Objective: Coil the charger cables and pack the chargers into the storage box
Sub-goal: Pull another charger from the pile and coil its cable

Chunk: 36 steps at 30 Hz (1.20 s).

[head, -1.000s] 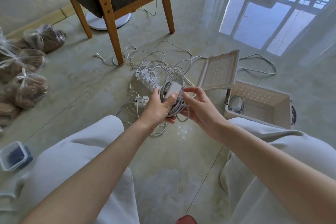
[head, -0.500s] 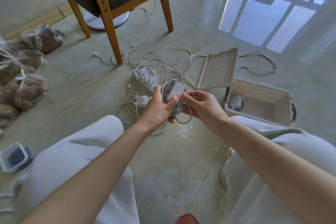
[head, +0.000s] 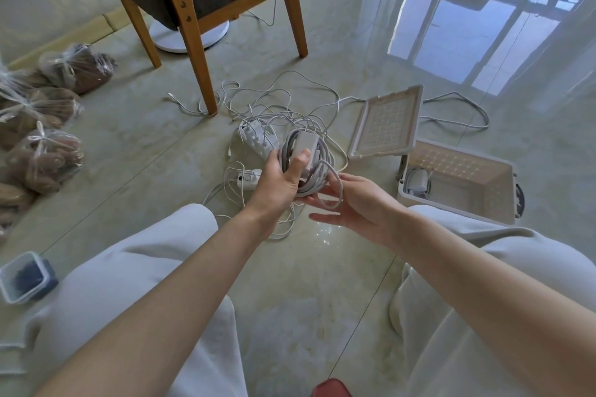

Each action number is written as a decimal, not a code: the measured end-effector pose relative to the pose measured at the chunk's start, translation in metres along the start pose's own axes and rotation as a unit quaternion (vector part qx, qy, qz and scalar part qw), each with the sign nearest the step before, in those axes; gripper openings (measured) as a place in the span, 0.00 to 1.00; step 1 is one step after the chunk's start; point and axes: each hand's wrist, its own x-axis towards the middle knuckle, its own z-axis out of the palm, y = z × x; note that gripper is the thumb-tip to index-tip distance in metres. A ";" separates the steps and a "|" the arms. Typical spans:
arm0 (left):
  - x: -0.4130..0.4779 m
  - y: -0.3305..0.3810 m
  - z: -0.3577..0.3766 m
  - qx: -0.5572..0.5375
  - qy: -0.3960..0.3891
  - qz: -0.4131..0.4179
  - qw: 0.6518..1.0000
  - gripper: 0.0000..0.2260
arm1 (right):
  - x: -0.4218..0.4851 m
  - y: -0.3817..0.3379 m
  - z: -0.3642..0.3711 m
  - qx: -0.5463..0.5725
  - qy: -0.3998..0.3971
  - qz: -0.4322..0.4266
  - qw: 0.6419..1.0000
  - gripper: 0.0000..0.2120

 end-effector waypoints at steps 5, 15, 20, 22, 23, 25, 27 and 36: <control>0.002 0.002 -0.001 -0.016 0.041 0.030 0.999 0.10 | -0.005 -0.004 0.006 0.049 -0.061 0.055 0.995 0.09; 0.002 0.001 -0.002 0.025 -0.042 -0.091 0.995 0.19 | 0.002 -0.001 0.000 -0.143 0.127 -0.120 0.974 0.09; 0.001 0.002 -0.001 0.014 -0.024 -0.096 0.995 0.11 | 0.009 0.002 0.001 -0.095 0.160 -0.174 0.967 0.06; 0.001 0.002 -0.002 0.031 -0.015 -0.084 0.996 0.08 | 0.008 0.004 0.003 -0.172 0.137 -0.231 0.948 0.05; 0.001 0.001 -0.003 0.046 -0.014 -0.078 0.996 0.08 | 0.008 0.006 0.004 -0.205 0.122 -0.244 0.940 0.05; 0.000 0.001 -0.005 0.081 -0.014 -0.067 0.994 0.07 | 0.009 0.008 0.004 -0.249 0.099 -0.243 0.932 0.06; -0.001 0.001 -0.004 0.098 -0.016 -0.061 0.993 0.09 | 0.013 0.009 0.002 -0.264 0.097 -0.229 0.932 0.08; -0.004 -0.005 0.004 0.100 -0.019 -0.039 0.994 0.11 | 0.015 0.007 -0.006 -0.293 0.211 -0.255 0.897 0.02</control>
